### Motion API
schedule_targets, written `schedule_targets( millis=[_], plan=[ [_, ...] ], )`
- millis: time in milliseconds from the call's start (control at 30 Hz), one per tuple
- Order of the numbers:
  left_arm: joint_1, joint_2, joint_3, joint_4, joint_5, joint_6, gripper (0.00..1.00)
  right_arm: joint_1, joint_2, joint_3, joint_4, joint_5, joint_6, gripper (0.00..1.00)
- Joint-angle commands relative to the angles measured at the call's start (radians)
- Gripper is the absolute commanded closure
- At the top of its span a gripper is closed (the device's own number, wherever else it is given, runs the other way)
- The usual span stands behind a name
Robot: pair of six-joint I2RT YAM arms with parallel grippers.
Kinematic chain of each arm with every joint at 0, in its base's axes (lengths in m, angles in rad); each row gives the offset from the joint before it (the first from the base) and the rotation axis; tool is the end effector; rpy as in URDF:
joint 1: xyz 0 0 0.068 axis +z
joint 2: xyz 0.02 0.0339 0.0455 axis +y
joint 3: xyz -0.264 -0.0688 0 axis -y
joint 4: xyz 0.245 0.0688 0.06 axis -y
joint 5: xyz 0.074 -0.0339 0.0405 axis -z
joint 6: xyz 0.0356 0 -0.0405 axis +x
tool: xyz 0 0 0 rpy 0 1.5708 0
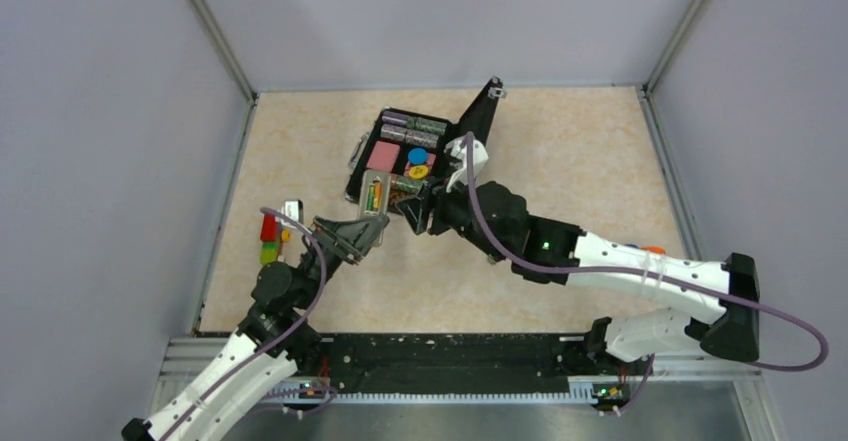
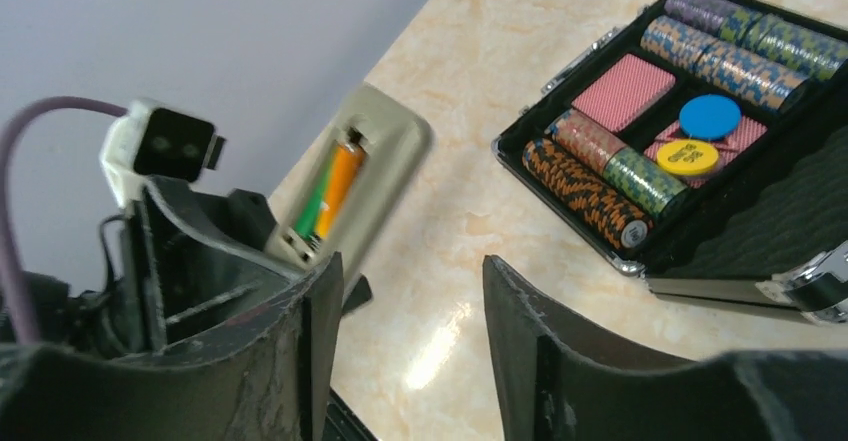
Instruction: Load the batteries into the remote control
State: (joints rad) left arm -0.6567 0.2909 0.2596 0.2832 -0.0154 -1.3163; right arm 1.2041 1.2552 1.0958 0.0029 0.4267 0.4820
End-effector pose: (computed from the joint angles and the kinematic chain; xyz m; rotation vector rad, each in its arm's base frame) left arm 0.0954 -0.0728 0.2688 -0.5071 1.4349 -1.6309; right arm 0.1194 0.2697 0.3682 -0.3177 1.7659 0.8715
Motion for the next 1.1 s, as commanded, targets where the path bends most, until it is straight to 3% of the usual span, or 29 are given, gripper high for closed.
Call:
schedule_targets(
  millis=[0, 100, 233, 467, 1067],
  plan=[
    [-0.003, -0.016, 0.063, -0.038, 0.111, 0.090, 1.00, -0.011, -0.033, 0.166, -0.229, -0.038, -0.010, 0.43],
    [-0.003, -0.014, 0.077, -0.056, 0.156, 0.125, 1.00, -0.069, -0.029, 0.226, -0.357, -0.061, 0.110, 0.24],
    [-0.003, -0.012, 0.077, -0.022, 0.187, 0.118, 1.00, -0.148, -0.048, 0.180, -0.339, -0.214, 0.334, 0.17],
    [-0.003, 0.001, 0.078, 0.026, 0.236, 0.098, 1.00, -0.153, -0.030, 0.088, -0.135, -0.317, 0.560, 0.15],
    [-0.004, -0.003, 0.069, 0.067, 0.261, 0.069, 1.00, -0.182, -0.075, -0.085, 0.088, -0.361, 0.768, 0.25]
  ],
)
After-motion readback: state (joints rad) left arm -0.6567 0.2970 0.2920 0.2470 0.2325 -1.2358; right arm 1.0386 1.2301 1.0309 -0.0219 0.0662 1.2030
